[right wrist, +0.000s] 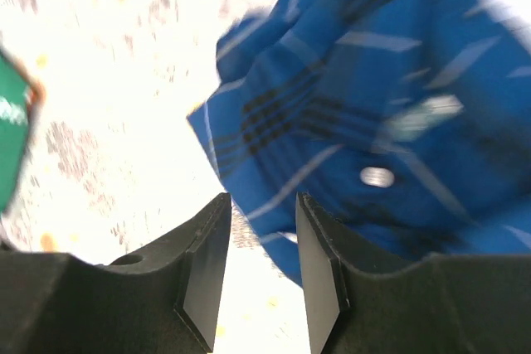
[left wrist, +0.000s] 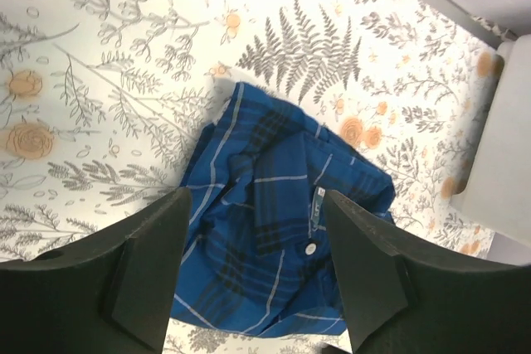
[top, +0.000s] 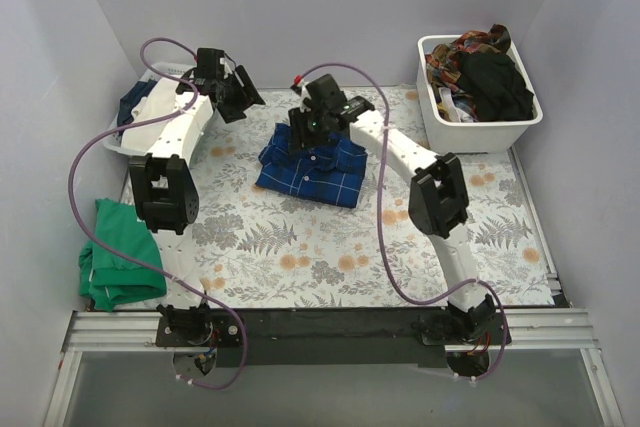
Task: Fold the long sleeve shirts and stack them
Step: Fold the shirt
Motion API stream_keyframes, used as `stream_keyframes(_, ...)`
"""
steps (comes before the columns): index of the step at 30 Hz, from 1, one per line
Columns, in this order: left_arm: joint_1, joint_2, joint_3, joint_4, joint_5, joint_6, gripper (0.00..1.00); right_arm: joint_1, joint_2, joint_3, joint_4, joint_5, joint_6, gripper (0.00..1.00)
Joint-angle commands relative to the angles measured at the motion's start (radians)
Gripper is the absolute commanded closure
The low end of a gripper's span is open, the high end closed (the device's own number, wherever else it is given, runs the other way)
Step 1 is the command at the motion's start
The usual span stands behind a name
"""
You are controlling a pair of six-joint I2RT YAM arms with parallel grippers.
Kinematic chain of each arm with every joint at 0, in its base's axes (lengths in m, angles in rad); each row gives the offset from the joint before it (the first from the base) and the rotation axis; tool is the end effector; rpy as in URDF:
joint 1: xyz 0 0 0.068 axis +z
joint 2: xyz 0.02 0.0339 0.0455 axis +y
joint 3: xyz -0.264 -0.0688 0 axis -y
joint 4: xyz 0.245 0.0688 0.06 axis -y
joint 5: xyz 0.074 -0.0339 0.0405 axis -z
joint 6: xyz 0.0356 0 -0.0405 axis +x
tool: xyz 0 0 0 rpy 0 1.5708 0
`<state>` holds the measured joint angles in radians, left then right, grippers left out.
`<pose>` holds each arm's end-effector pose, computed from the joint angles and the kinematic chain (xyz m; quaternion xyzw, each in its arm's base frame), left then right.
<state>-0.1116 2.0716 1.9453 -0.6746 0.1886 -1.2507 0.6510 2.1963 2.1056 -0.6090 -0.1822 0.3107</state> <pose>0.4695 -0.0593 0.2955 -0.4678 0.7961 -0.3032 0.2355 0.3997 0.3126 0.2949 -0.1907 0.8833 0.2675 0.3344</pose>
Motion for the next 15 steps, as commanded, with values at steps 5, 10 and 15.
stream_keyframes(5,0.003,-0.011,-0.035,-0.046,0.061,-0.006,0.36,0.019,0.200,0.002,-0.034,-0.095,0.018,0.54)
stream_keyframes(10,0.004,-0.010,-0.074,-0.017,0.153,0.019,0.36,0.042,0.175,-0.142,-0.038,-0.103,-0.016,0.55)
stream_keyframes(15,0.004,-0.051,-0.150,0.018,0.181,0.050,0.36,0.079,0.031,-0.401,-0.037,-0.117,-0.128,0.55)
